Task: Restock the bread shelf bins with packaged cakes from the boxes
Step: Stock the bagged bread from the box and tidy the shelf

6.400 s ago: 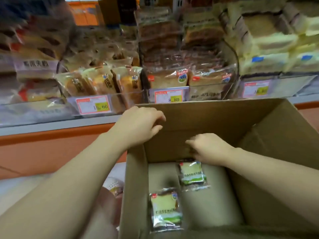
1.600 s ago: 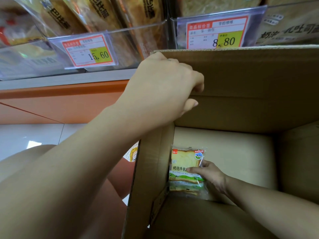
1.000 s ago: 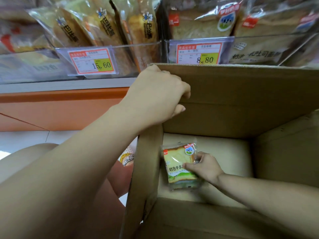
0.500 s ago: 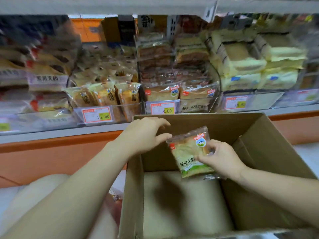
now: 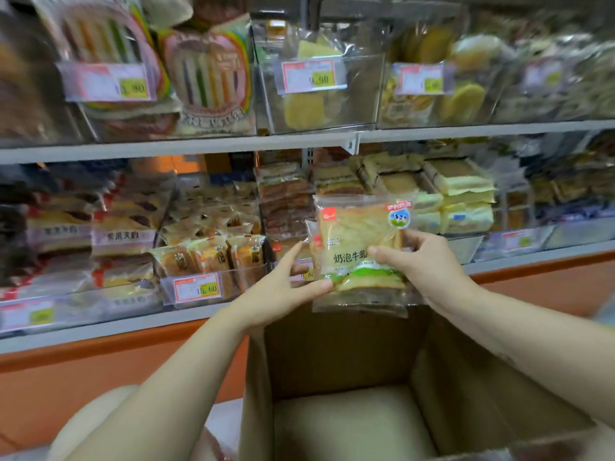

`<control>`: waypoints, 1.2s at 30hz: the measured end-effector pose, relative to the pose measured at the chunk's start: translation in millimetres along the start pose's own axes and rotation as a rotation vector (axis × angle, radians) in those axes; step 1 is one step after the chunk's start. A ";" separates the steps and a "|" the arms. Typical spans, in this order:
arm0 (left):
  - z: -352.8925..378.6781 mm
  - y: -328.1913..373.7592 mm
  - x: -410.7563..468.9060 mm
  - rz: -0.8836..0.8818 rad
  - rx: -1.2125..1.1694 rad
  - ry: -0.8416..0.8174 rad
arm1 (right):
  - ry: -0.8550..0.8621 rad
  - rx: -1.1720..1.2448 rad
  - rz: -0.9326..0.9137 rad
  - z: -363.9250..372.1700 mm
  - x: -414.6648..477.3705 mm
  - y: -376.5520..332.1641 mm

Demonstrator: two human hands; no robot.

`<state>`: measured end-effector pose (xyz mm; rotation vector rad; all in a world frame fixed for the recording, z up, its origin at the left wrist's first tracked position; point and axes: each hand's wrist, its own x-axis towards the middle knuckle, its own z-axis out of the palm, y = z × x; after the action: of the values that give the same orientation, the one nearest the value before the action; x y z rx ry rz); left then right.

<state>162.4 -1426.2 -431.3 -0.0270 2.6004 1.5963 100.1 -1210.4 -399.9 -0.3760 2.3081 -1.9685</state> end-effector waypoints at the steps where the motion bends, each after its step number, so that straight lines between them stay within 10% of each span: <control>1: -1.9 1.6 -0.3 -0.008 -0.069 -0.010 | 0.005 0.053 0.011 1.2 3.7 -4.5; 11: -18.2 10.8 18.0 0.103 -0.210 0.040 | -0.031 0.462 0.182 18.2 42.1 -11.7; 36: -29.9 10.1 76.4 -0.154 -0.635 0.425 | -0.145 0.440 0.287 61.8 130.4 8.4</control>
<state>83.7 -1445.8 -415.4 -0.6510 2.1283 2.4876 -13.3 -1299.8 -406.3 -0.1350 1.6694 -2.1341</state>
